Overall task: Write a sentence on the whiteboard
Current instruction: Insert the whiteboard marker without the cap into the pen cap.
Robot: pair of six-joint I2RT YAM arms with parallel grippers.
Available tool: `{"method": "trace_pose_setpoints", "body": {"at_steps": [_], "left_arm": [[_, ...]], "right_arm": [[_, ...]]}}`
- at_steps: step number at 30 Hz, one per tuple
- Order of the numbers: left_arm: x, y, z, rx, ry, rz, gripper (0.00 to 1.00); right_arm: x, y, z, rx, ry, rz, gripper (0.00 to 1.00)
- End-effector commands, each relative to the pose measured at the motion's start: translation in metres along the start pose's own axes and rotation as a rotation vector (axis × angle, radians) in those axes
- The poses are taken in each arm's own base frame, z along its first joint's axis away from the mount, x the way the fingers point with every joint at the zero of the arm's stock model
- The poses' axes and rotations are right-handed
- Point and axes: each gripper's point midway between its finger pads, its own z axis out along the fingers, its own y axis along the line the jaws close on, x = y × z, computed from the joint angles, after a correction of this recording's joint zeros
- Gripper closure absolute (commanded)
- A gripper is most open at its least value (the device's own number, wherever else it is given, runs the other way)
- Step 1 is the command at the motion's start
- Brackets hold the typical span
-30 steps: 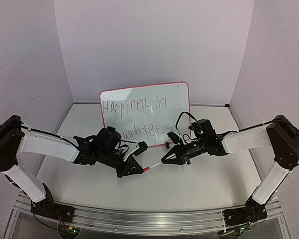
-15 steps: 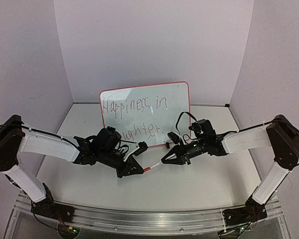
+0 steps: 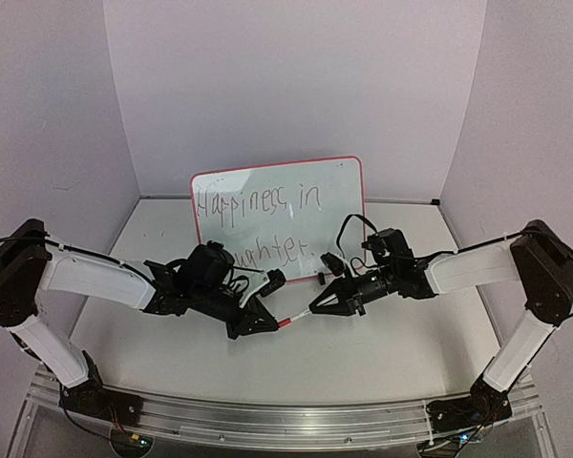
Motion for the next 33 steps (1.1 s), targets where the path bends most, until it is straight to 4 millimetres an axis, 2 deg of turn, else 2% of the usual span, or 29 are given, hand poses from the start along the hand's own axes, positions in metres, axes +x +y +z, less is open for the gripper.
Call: {"method": "trace_pose_setpoints", "body": {"at_steps": [1,9,15,33], "left_arm": [[-0.043,-0.001,-0.001,0.002,-0.113,0.059,1.00],[-0.068,-0.001,0.001,0.012,-0.181,0.071,1.00],[-0.077,0.000,0.001,0.006,-0.207,0.081,1.00],[-0.128,-0.004,-0.013,-0.005,-0.365,0.146,1.00]], "right_arm": [[0.000,0.014,0.002,-0.043,0.010,-0.048,1.00],[0.001,0.020,0.010,-0.059,0.036,-0.062,1.00],[0.003,0.023,0.012,-0.067,0.048,-0.062,1.00],[0.014,0.025,0.035,-0.069,0.107,-0.069,1.00]]}}
